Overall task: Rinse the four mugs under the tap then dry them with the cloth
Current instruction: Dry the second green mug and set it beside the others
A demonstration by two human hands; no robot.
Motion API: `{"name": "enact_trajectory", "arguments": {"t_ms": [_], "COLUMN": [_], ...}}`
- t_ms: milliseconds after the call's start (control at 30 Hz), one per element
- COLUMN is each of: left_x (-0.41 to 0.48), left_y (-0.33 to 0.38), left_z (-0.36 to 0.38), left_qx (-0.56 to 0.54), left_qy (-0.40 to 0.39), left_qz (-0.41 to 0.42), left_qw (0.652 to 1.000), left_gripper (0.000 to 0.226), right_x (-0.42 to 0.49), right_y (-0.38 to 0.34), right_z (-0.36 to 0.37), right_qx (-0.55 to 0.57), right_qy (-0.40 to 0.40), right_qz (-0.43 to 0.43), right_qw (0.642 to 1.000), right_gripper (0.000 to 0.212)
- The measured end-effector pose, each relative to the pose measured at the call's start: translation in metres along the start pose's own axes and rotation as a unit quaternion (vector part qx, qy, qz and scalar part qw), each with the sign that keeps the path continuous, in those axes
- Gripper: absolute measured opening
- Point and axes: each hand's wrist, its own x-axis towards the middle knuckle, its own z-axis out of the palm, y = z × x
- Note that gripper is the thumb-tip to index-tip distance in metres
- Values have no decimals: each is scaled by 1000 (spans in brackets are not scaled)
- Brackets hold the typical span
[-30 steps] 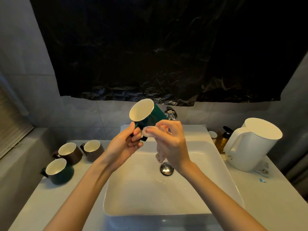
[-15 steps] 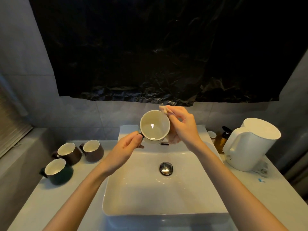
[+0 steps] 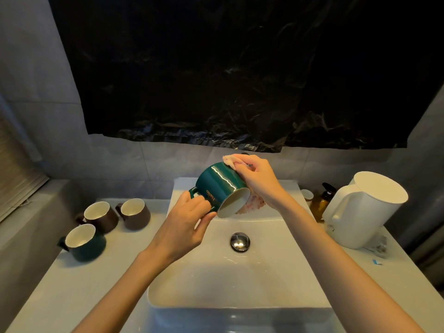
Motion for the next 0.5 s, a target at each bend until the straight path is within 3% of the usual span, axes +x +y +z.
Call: {"name": "enact_trajectory", "arguments": {"t_ms": [200,433,500], "left_x": [6,12,14], "left_y": [-8,-5,-6], "left_z": [-2,-1,-4], "left_qx": [28,83,93], "left_qy": [13,-25,-18], "left_qz": [2,86,88], "left_qw": [1000,993,992], "left_gripper": [7,13,16], "right_x": [-33,-7,-14], "right_y": [12,4,5], "right_z": [-1,7,6], "right_qx": [-80,-218,-251], "right_qy": [29,10,-1], "right_qz": [-198,-216,-257], "right_qw": [977,952,933], "right_gripper": [30,24,24]}}
